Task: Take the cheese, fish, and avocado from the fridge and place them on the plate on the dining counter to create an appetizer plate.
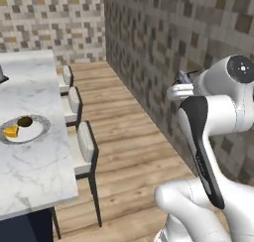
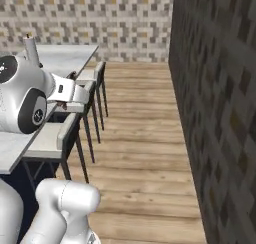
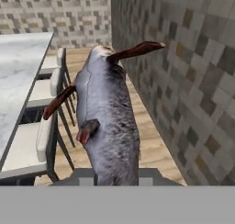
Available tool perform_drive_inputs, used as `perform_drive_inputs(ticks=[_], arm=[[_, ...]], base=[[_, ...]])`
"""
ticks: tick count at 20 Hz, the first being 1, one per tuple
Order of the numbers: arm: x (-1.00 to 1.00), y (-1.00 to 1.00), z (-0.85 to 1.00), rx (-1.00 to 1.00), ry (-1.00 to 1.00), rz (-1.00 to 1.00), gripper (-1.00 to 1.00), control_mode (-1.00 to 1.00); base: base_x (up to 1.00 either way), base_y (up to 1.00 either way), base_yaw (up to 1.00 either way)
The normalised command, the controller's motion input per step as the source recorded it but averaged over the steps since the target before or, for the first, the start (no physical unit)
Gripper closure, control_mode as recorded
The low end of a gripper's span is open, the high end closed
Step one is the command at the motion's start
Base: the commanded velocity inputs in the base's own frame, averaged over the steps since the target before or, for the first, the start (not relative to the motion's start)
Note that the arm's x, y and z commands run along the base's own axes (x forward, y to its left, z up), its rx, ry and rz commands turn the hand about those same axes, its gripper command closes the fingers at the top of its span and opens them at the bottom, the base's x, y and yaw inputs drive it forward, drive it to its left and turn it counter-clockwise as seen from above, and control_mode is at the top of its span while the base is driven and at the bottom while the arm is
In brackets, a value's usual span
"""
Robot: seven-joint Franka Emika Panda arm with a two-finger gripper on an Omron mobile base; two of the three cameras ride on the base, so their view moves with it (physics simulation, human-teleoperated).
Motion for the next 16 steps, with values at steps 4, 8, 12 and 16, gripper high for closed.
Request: perform_drive_inputs(ticks=[4,8,12,16], arm=[[0.0,0.0,0.0,0.0,0.0,0.0,1.0,1.0],[0.0,0.0,0.0,0.0,0.0,0.0,1.0,1.0],[0.0,0.0,0.0,0.0,0.0,0.0,1.0,1.0],[0.0,0.0,0.0,0.0,0.0,0.0,1.0,1.0]], base=[[0.94,-0.08,0.32],[0.77,-0.23,0.3],[0.75,-0.08,0.32],[0.51,-0.07,0.44]])
